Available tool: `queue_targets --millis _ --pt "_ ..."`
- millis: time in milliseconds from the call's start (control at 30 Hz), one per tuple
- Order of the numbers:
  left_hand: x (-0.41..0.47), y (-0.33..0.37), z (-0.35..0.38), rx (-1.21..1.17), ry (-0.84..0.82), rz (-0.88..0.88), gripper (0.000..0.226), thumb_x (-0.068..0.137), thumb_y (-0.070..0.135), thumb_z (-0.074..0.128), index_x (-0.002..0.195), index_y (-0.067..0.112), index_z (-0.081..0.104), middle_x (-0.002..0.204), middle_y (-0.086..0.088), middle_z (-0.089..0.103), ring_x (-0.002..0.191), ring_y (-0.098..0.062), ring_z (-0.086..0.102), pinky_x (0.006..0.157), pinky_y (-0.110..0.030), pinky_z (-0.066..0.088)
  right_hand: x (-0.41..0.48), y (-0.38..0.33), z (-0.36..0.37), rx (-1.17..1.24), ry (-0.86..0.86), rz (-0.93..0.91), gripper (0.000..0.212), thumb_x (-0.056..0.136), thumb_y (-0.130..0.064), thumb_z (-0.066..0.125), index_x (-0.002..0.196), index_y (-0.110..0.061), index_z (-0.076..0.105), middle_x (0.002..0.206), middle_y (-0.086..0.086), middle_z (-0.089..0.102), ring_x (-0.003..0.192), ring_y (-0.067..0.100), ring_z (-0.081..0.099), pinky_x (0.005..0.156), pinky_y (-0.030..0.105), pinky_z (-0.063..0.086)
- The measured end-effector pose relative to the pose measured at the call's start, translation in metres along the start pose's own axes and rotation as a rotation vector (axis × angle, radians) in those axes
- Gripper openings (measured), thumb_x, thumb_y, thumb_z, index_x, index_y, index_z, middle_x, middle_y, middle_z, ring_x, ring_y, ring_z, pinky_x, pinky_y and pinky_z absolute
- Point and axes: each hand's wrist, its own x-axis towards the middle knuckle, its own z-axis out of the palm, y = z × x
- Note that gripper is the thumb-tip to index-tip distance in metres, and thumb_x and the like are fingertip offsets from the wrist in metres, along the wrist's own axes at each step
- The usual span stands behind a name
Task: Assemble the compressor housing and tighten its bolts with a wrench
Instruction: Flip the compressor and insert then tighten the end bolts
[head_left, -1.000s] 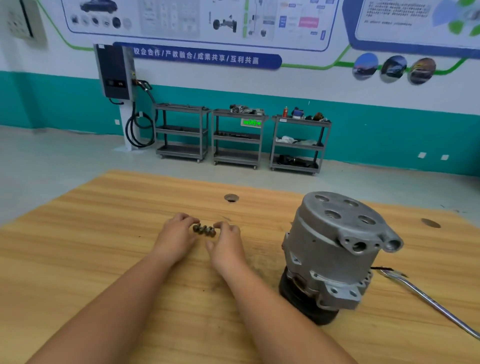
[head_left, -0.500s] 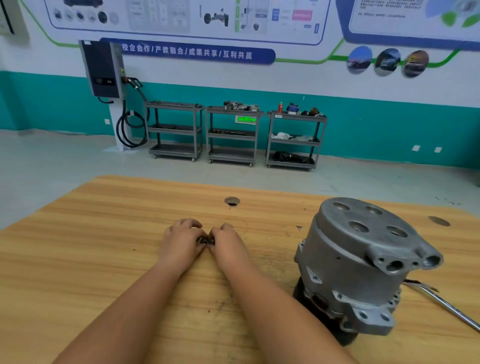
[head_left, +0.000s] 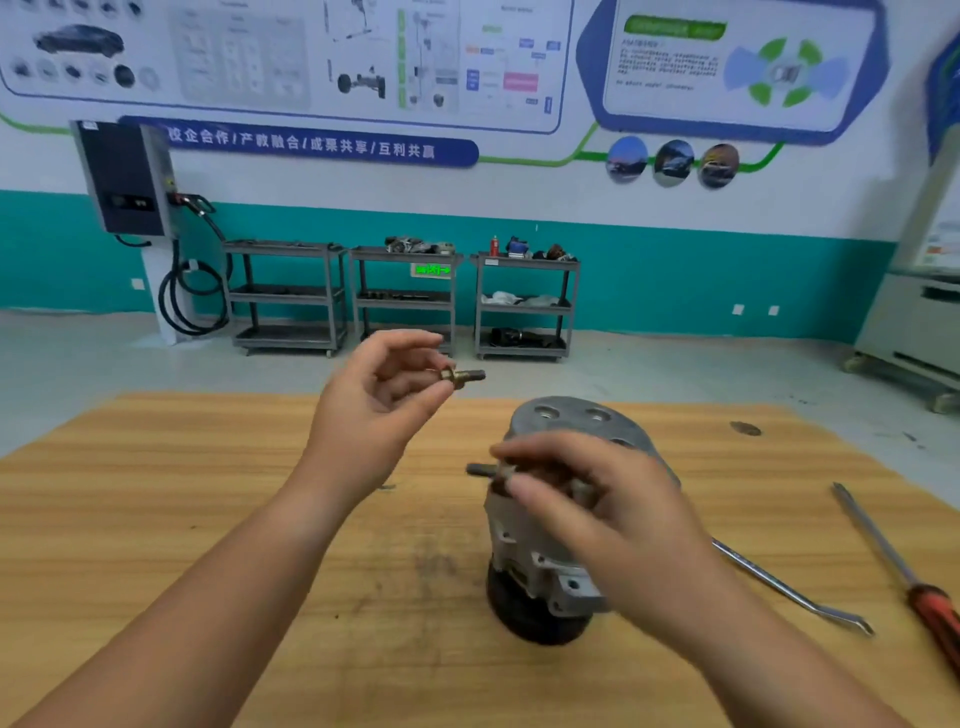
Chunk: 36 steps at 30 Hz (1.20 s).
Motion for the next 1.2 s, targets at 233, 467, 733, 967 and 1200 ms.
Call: queue_targets --millis 233,467,733,967,1200 --pt "0.021 0.020 0.057 0.450 -0.398 -0.134 0.025 0.085 0.013 0.070 0.081 0.038 0.065 0.084 0.018 0.069 0.081 0.005 0.064 0.074 -0.012 0.052 0.048 0.055 -0.100 -0.366 -0.237 0.268 0.015 0.087 -0.018 0.065 0.086 -0.031 0.058 0.092 -0.010 0.065 0.088 0.006 0.061 0.082 0.029 0.050" --pt "0.024 0.025 0.057 0.535 -0.474 -0.180 0.026 0.085 0.016 0.071 0.081 0.041 0.066 0.087 0.020 0.069 0.084 0.007 0.062 0.077 -0.012 0.052 0.059 0.051 -0.108 -0.366 -0.417 0.212 0.020 0.086 -0.017 0.066 0.080 -0.036 0.063 0.087 -0.015 0.070 0.079 -0.005 0.064 0.074 0.014 0.051" --pt "0.029 0.029 0.058 0.601 -0.528 -0.176 0.013 0.087 0.017 0.069 0.092 0.029 0.073 0.089 0.018 0.069 0.085 0.010 0.061 0.076 -0.009 0.050 0.069 0.051 -0.102 -0.390 -0.450 0.178 0.017 0.087 -0.017 0.066 0.082 -0.033 0.063 0.084 -0.019 0.067 0.079 -0.007 0.063 0.067 0.005 0.047" --pt "0.029 0.025 0.061 0.651 -0.603 -0.130 0.015 0.089 0.017 0.066 0.098 0.026 0.074 0.084 0.028 0.059 0.081 0.021 0.053 0.075 0.002 0.040 0.073 0.057 -0.105 -0.330 -0.481 0.199 0.019 0.084 -0.015 0.068 0.078 -0.033 0.064 0.078 -0.018 0.068 0.072 -0.007 0.064 0.064 0.006 0.047" --pt "0.025 0.019 0.060 0.640 -0.605 -0.116 0.018 0.091 0.018 0.064 0.095 0.035 0.069 0.090 0.028 0.060 0.083 0.026 0.048 0.067 0.002 0.035 0.074 0.049 -0.102 -0.454 -0.539 0.226 0.012 0.085 -0.019 0.068 0.083 -0.031 0.067 0.084 -0.018 0.068 0.078 -0.004 0.063 0.070 0.013 0.048"
